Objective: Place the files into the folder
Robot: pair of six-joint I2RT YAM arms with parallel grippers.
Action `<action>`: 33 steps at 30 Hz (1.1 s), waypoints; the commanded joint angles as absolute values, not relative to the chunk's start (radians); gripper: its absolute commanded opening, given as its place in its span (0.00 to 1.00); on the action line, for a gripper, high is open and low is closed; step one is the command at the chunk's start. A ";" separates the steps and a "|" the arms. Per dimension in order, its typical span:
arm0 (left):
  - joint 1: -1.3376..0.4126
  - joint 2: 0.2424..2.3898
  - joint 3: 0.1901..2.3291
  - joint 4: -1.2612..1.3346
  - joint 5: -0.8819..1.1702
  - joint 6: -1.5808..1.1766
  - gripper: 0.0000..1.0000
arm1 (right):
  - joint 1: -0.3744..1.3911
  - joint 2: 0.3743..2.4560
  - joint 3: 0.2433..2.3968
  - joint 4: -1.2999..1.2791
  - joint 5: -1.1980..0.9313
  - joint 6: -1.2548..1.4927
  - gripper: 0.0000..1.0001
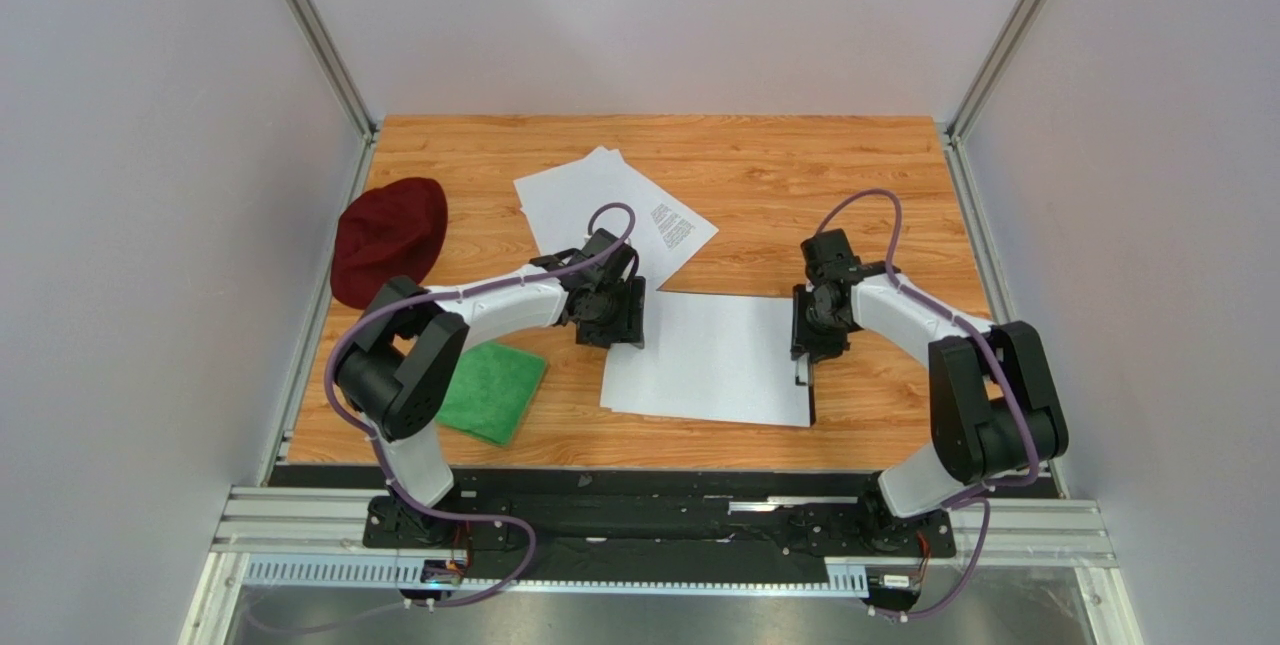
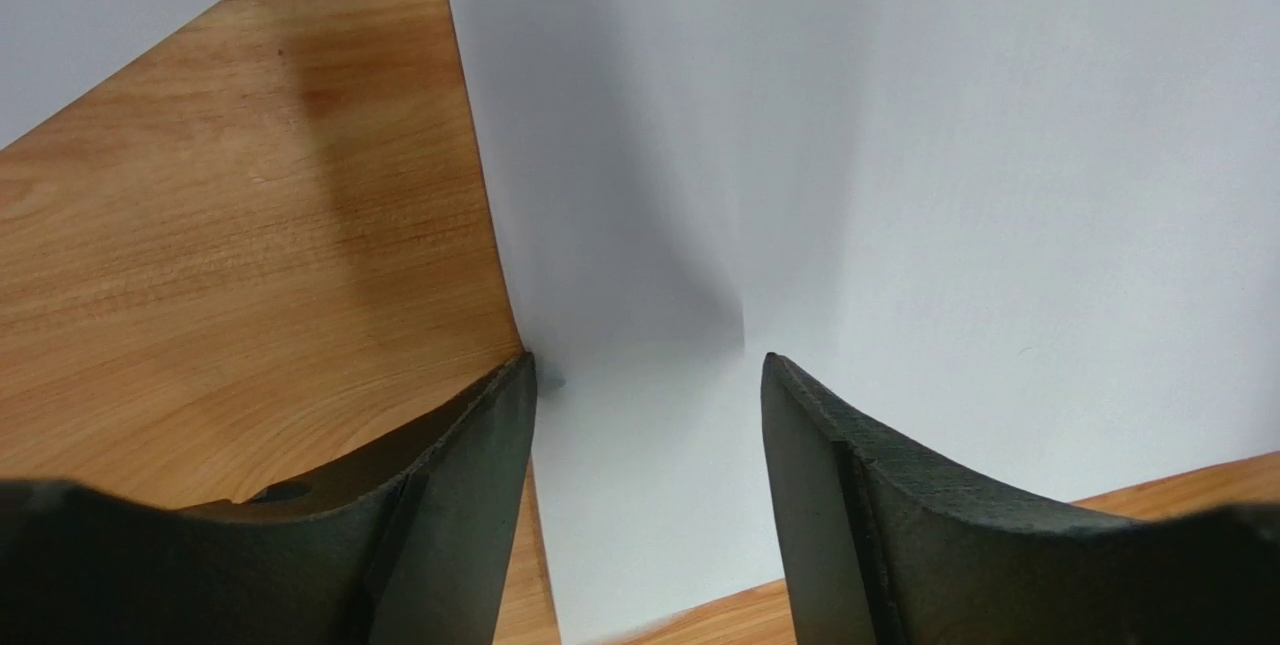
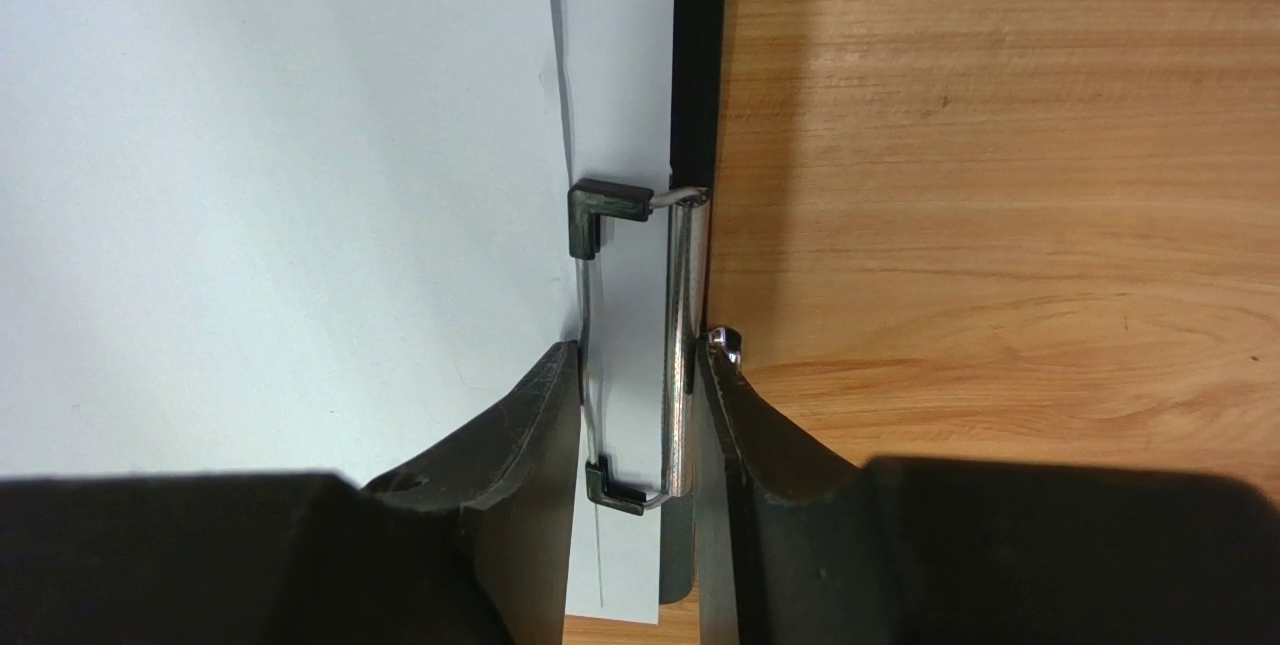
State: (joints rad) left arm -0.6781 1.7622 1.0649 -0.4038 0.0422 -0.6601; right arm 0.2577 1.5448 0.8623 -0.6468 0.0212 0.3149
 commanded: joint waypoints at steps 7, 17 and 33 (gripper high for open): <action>-0.680 1.822 1.020 -0.377 0.064 -0.673 0.62 | 0.184 1.493 0.758 -0.428 -0.270 0.321 0.00; -0.681 1.839 1.042 -0.403 0.029 -0.647 0.61 | 0.152 1.450 0.736 -0.411 -0.328 0.299 0.00; -0.680 1.876 1.065 -0.443 -0.051 -0.603 0.60 | 0.083 1.391 0.681 -0.382 -0.408 0.290 0.00</action>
State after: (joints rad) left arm -0.6796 1.7874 1.0859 -0.3943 0.0170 -0.6434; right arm 0.0834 1.4128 0.6899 -0.4206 -0.2947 0.2787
